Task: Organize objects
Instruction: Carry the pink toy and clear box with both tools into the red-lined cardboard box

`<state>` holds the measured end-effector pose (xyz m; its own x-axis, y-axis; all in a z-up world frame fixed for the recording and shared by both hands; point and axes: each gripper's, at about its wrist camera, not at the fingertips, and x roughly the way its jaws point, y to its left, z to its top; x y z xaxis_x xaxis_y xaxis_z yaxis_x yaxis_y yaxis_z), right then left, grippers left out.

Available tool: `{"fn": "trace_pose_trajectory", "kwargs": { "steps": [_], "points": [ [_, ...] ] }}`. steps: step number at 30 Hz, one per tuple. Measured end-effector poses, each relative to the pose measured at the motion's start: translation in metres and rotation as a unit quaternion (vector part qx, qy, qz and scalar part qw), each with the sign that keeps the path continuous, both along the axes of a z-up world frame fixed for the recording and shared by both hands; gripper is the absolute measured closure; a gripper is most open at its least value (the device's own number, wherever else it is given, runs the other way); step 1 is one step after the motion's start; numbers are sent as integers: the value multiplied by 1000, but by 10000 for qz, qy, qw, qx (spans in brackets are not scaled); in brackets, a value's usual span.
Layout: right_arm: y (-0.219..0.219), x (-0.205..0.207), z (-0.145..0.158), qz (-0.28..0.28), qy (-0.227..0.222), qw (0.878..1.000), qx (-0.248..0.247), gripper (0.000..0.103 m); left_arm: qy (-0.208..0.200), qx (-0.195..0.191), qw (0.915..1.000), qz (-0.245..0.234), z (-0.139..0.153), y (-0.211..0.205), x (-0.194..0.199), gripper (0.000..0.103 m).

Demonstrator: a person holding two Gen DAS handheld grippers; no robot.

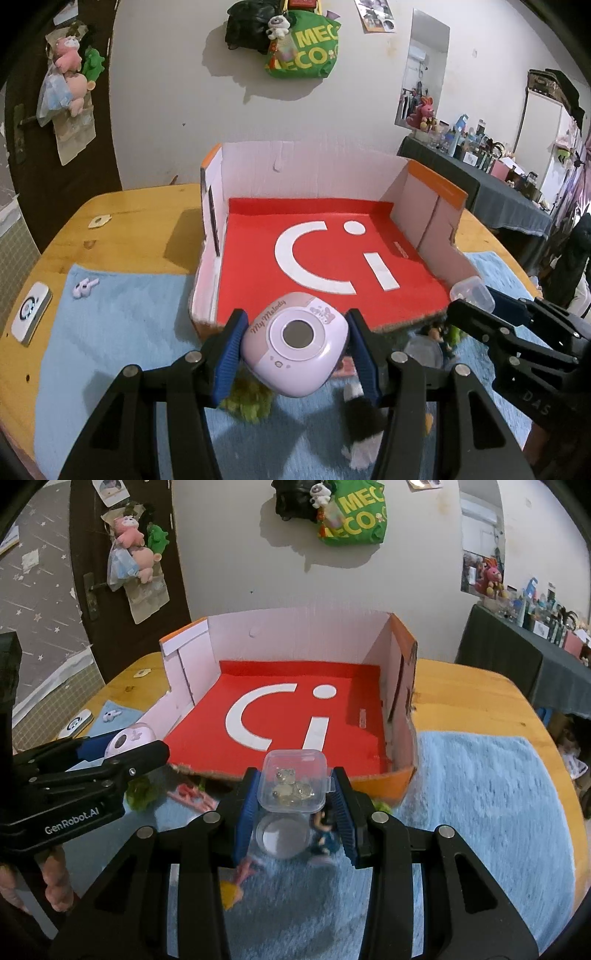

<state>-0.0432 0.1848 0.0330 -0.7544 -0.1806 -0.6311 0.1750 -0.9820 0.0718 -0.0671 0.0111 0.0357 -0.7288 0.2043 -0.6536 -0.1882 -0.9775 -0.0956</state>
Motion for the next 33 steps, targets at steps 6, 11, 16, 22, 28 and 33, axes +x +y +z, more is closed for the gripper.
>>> {"fn": "trace_pose_trajectory", "kwargs": {
  "steps": [6, 11, 16, 22, 28, 33],
  "points": [
    [1, -23, 2, 37, -118, 9999, -55, 66, -8, 24, 10000, -12, 5, 1, -22, 46],
    [-1, -40, 1, 93, -244, 9996, -46, 66, -70, 21, 10000, -18, 5, 0, -40, 47],
    [-2, -58, 3, 138, -322, 9994, -27, 66, -150, -26, 9999, -22, 3, 1, -57, 46],
    [-4, -80, -3, 232, -564, 9981, -36, 66, -284, -129, 9995, -99, -2, 6, -77, 46],
    [-1, -98, -13, 188, -815, 9965, -87, 66, -507, -141, 9985, -136, -13, 11, -96, 46],
    [2, -111, -22, 138, -1044, 9944, -76, 66, -682, -180, 9974, -117, -24, 13, -108, 46]
  ]
}}
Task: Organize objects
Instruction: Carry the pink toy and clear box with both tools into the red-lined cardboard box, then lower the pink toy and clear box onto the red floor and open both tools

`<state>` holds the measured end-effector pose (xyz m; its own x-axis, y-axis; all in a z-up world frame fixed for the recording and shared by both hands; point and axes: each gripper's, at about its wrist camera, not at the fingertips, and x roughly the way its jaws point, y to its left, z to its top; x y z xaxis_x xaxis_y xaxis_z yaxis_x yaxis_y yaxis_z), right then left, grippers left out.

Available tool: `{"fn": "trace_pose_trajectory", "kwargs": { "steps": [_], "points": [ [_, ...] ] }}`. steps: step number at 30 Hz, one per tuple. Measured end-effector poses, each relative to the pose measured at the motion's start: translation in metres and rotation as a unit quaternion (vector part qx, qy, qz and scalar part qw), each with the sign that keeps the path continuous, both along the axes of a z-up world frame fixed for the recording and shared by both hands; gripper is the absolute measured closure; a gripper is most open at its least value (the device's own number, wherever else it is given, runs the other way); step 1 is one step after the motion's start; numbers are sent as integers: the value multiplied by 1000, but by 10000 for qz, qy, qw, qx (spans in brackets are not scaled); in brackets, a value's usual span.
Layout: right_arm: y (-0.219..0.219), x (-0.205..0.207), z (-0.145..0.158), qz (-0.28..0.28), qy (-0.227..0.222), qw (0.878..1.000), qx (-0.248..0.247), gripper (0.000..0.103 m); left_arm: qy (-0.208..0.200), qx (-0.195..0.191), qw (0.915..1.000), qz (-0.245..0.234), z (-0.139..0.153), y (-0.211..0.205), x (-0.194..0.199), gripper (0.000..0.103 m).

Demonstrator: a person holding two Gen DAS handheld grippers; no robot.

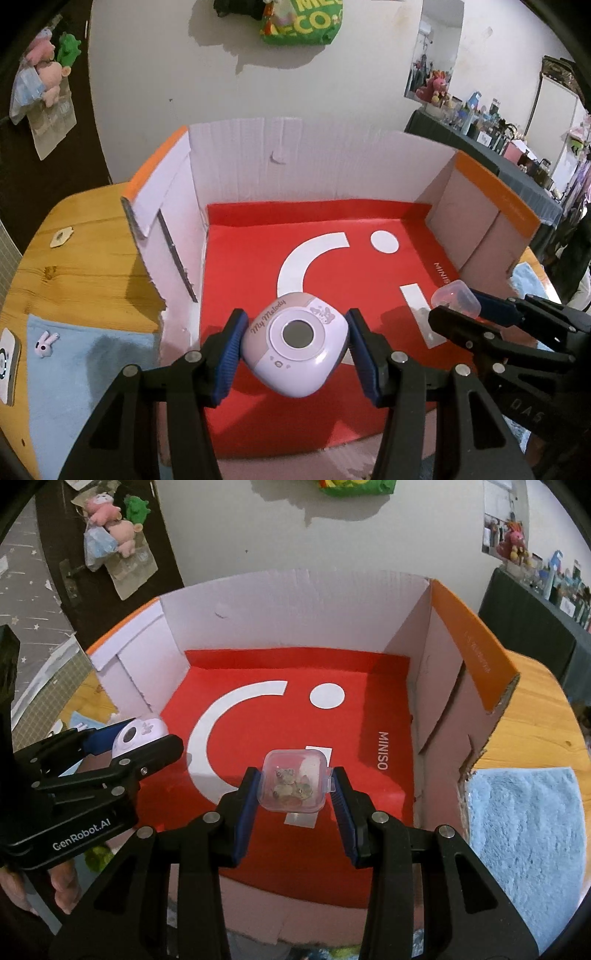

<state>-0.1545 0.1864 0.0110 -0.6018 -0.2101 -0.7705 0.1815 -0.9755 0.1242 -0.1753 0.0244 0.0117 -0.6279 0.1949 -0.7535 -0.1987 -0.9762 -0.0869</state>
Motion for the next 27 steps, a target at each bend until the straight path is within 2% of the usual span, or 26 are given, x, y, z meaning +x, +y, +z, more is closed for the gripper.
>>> {"fn": "trace_pose_trajectory", "kwargs": {
  "steps": [8, 19, 27],
  "points": [
    [-1, -11, -8, -23, -228, 9997, 69, 66, -137, -138, 9998, -63, -9, 4, -10, 46],
    [5, -15, -17, -54, -452, 9990, 11, 66, -360, -126, 9991, -156, -19, 7, -18, 46],
    [7, -10, -18, -78, -438, 9990, 30, 66, -520, -235, 9981, -231, -26, 13, -20, 46]
  ]
}}
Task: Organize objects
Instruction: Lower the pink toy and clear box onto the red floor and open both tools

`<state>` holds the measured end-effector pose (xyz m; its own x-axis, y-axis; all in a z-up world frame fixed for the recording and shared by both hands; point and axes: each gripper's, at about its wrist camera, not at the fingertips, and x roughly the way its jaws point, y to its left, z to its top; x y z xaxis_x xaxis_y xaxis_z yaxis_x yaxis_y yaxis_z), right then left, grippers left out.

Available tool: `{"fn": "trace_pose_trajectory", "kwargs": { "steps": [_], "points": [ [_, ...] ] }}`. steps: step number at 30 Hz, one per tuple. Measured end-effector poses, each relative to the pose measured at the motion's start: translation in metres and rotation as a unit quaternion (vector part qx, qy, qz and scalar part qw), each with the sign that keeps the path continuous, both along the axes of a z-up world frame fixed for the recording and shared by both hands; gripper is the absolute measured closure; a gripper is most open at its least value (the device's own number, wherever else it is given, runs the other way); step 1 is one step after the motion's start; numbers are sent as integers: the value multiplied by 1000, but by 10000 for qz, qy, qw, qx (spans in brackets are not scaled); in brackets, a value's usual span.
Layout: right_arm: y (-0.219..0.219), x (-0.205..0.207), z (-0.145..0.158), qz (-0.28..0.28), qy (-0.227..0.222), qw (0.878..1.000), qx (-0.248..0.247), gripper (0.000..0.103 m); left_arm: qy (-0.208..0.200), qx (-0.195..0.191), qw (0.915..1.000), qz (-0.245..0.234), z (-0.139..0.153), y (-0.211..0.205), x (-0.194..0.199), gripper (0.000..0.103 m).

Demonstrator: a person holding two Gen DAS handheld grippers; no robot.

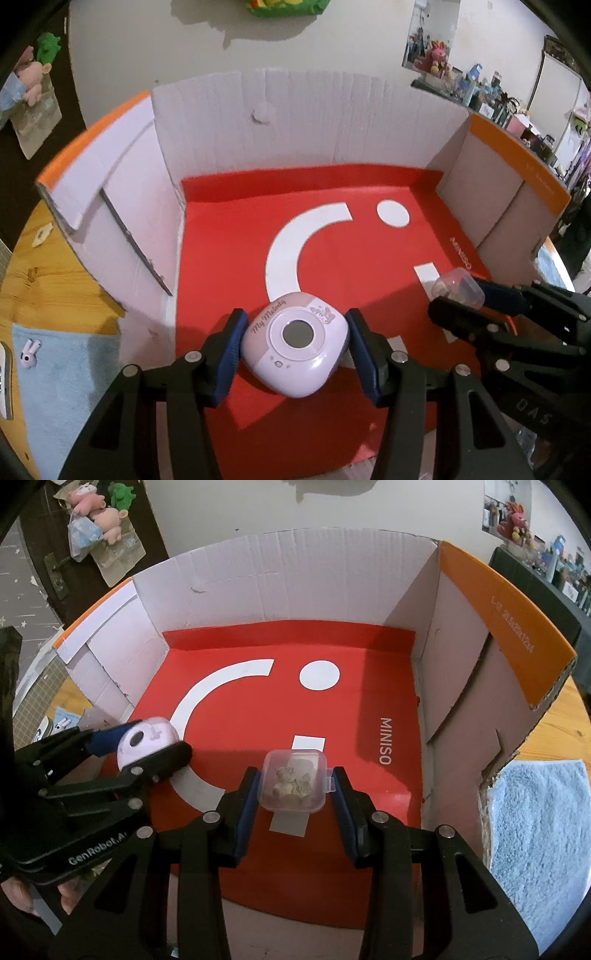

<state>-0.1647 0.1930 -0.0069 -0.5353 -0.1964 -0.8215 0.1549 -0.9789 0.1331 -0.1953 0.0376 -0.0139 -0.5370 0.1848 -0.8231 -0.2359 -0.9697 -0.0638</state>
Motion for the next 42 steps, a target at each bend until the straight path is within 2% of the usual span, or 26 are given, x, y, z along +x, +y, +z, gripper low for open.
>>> {"fn": "trace_pose_trajectory", "kwargs": {
  "steps": [8, 18, 27, 40, 42],
  "points": [
    [0, 2, 0, -7, -6, 10000, -9, 66, -26, -7, 10000, 19, -1, 2, -1, 46],
    [0, -2, -1, -25, -11, 9999, -125, 65, -28, 177, 9998, 75, -2, -2, -2, 46],
    [-2, 0, 1, -37, 32, 9999, -144, 65, 33, 149, 9998, 95, 1, -2, 1, 46],
    [-6, 13, 10, -43, 221, 9996, -167, 58, 272, 179, 9994, 98, 13, -4, 14, 40],
    [-6, 16, 11, -49, 250, 9995, -163, 55, 320, 136, 9993, 117, 14, -4, 17, 35]
  ]
}}
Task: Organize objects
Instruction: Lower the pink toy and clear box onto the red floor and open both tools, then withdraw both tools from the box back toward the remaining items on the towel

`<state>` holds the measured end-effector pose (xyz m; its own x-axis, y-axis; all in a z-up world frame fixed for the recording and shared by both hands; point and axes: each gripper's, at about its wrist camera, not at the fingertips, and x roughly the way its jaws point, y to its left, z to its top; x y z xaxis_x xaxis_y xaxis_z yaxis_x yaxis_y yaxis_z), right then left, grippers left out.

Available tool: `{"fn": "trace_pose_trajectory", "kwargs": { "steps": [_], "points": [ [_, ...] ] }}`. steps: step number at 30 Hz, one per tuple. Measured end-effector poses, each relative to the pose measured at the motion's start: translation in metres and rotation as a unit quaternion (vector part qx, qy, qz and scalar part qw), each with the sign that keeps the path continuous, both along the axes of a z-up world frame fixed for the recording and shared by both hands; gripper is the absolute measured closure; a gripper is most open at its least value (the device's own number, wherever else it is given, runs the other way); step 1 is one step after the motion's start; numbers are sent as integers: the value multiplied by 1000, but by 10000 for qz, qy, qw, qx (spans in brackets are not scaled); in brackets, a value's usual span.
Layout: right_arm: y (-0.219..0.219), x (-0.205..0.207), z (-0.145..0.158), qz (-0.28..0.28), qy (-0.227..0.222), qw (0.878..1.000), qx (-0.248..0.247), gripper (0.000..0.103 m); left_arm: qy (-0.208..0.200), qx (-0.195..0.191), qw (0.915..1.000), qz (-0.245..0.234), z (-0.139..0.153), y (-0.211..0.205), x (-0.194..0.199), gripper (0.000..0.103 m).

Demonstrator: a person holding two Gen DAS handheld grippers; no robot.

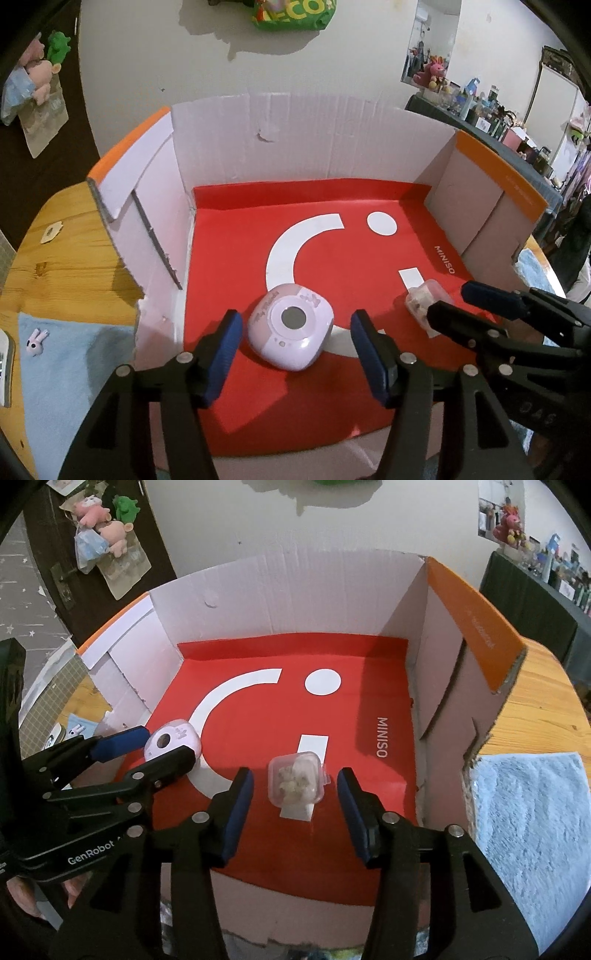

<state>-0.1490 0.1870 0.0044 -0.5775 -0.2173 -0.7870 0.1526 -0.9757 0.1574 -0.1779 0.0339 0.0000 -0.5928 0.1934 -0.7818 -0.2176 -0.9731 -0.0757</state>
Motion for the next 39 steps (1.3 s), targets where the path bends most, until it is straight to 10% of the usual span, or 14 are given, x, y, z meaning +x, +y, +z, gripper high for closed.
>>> {"fn": "trace_pose_trajectory", "kwargs": {
  "steps": [39],
  "points": [
    [1, 62, 27, -74, 597, 9982, 15, 20, 539, 58, 9981, 305, 32, -26, 66, 13]
  ]
}}
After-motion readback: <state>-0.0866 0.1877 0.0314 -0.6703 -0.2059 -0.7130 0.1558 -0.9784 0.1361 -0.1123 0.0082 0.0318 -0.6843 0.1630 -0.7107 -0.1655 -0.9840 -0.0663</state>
